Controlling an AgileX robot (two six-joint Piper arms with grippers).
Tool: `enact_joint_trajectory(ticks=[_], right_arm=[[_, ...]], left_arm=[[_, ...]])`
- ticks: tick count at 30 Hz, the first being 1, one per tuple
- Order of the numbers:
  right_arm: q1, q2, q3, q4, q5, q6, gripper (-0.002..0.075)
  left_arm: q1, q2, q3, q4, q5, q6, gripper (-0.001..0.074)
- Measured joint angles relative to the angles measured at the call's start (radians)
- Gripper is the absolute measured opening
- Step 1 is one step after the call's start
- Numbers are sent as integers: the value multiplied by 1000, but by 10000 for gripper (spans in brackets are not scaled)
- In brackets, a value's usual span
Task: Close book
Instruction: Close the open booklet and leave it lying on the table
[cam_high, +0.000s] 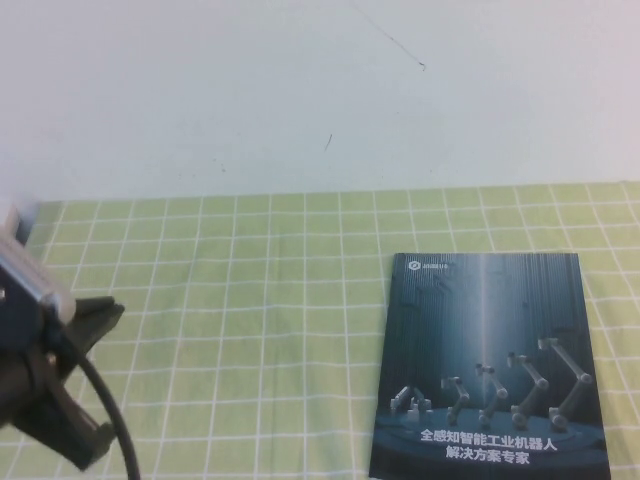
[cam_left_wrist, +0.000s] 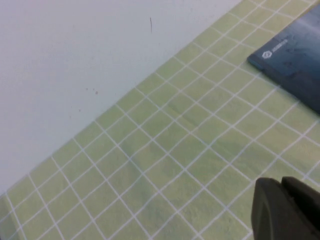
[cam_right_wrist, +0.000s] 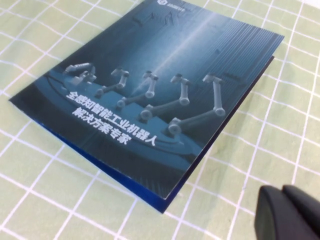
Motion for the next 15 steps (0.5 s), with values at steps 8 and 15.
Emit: enact_joint_trajectory(ticks=[8, 15], right_arm=[[0, -5, 6, 1, -17, 0, -1], [0, -5, 6, 2, -21, 0, -1]], left_arm=[[0, -134, 189, -25, -115, 4, -4], [0, -140, 191, -71, -116, -31, -4]])
